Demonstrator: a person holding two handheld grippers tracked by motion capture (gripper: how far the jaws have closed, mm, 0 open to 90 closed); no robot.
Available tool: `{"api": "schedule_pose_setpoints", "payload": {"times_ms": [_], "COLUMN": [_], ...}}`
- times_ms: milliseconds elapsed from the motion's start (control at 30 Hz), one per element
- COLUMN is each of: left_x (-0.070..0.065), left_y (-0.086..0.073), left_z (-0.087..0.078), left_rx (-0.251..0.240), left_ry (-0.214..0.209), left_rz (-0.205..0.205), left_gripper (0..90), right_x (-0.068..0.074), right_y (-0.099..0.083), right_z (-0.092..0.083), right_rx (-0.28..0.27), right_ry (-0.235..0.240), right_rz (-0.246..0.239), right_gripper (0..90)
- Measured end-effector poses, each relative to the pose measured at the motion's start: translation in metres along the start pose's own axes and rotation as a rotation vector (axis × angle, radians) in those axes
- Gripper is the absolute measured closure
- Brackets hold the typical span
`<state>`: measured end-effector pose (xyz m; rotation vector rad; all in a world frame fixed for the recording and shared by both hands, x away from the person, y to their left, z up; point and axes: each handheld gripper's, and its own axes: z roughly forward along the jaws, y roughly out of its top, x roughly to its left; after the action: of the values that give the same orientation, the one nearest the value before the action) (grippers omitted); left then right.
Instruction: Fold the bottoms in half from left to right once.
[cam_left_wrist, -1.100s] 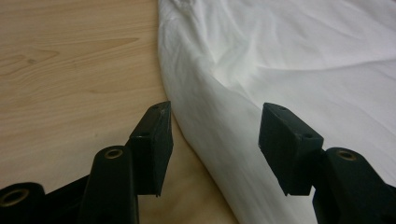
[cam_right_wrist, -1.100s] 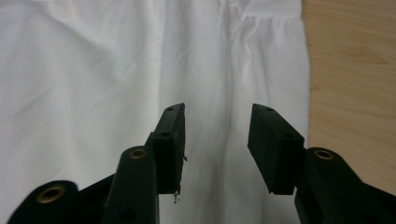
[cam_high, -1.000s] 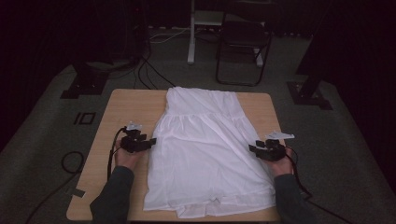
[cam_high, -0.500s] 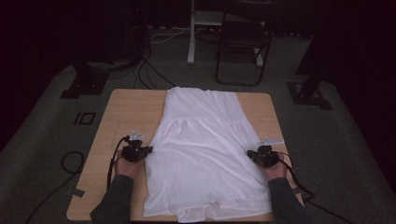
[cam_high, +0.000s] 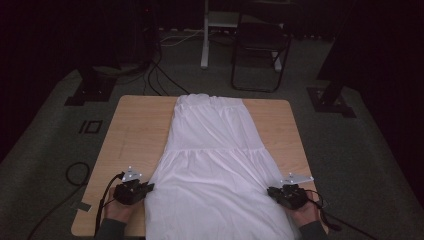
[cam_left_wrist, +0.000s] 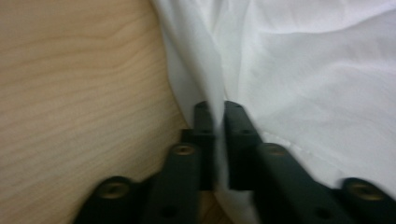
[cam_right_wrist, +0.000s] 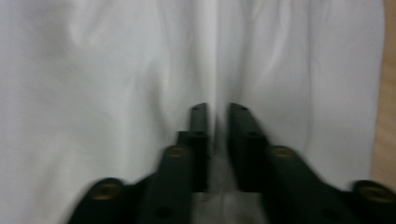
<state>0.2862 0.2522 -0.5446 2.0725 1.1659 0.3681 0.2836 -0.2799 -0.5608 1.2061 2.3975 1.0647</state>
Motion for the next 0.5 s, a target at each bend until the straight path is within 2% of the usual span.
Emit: {"api": "schedule_pose_setpoints", "payload": {"times_ms": [33,67,100,133,167,200,233,267,300,333,367,400,500], "left_x": [0.002,0.004,0.009,0.009,0.013,0.016,0.019,0.021,0.024,0.024,0.024,0.024,0.021], "left_y": [0.003,0.006,0.017,0.017,0.022,0.029,0.035,0.039,0.045,0.045,0.047,0.049,0.046], "left_z": [0.0,-0.001,-0.001,-0.001,0.001,0.004,0.007,0.011,0.017,0.017,0.021,0.024,0.031], "left_rx": [-0.018,-0.027,-0.062,-0.062,-0.078,-0.094,-0.102,-0.113,-0.125,-0.125,-0.125,-0.122,-0.103], "left_ry": [0.007,0.018,0.03,0.03,0.031,0.04,0.045,0.043,0.044,0.044,0.044,0.047,0.05], "left_rz": [-0.008,-0.011,-0.028,-0.028,-0.035,-0.045,-0.05,-0.063,-0.08,-0.08,-0.089,-0.08,-0.058], "left_gripper": [60.2,60.2,54.8,53.5,53.5,52.7,51.5,51.5,51.3,51.2,51.2,51.0,50.1], "right_x": [-0.002,-0.002,-0.006,-0.007,-0.007,-0.009,-0.012,-0.014,-0.015,-0.015,-0.017,-0.02,-0.026], "right_y": [0.009,0.009,0.025,0.032,0.032,0.042,0.065,0.074,0.081,0.081,0.09,0.106,0.12], "right_z": [-0.005,-0.005,-0.007,-0.007,-0.007,-0.005,0.006,0.013,0.019,0.019,0.027,0.047,0.07], "right_rx": [-0.05,-0.05,-0.092,-0.106,-0.106,-0.122,-0.137,-0.139,-0.137,-0.137,-0.134,-0.121,-0.098], "right_ry": [0.003,0.003,0.007,0.008,0.008,0.01,0.002,-0.002,-0.002,-0.002,0.003,0.008,0.023], "right_rz": [0.001,0.001,0.013,0.011,0.011,0.006,-0.008,-0.02,-0.02,-0.02,-0.014,-0.005,0.004], "right_gripper": [64.1,64.1,60.8,59.7,59.7,59.5,59.7,60.3,60.9,60.9,61.1,60.0,55.8]}}
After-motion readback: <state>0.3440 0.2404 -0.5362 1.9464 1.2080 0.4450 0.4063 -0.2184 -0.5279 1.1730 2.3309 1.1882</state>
